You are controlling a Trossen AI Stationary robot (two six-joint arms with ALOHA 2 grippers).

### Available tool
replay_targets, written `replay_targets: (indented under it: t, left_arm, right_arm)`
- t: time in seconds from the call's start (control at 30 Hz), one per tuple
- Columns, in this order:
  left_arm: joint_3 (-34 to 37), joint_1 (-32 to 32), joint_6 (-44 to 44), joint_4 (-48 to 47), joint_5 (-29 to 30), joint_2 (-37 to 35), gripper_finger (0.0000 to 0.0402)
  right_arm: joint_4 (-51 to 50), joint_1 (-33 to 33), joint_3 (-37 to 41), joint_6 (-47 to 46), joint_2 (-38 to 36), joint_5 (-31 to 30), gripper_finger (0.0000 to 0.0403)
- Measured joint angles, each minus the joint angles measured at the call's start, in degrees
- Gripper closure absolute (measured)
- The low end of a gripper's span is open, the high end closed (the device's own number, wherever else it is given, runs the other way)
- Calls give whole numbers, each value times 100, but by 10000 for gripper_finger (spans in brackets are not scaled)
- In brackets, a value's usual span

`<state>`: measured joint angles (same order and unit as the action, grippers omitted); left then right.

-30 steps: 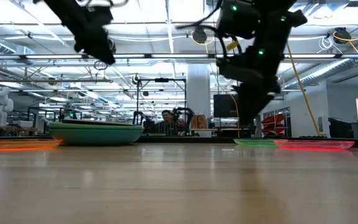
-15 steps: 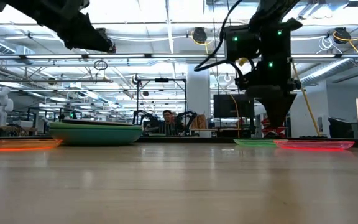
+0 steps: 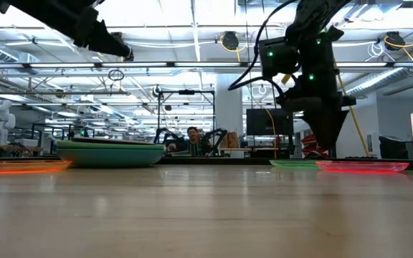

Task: Stack plastic plates
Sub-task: Stack the small pink plate on top of the small blue plate

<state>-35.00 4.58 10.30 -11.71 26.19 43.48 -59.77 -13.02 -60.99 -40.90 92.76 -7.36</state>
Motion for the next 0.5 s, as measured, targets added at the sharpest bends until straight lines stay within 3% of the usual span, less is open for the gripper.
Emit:
replay_targets:
  t: [0.4, 0.5]
  left_arm:
    - [-3, 195, -17, -164, -1, 0, 279]
    - [-12, 166, -683, -583, -35, -4, 279]
  right_arm:
    - [593, 4, -19, -691, 965, -337, 287]
    - [579, 46, -20, -863, 1052, -367, 290]
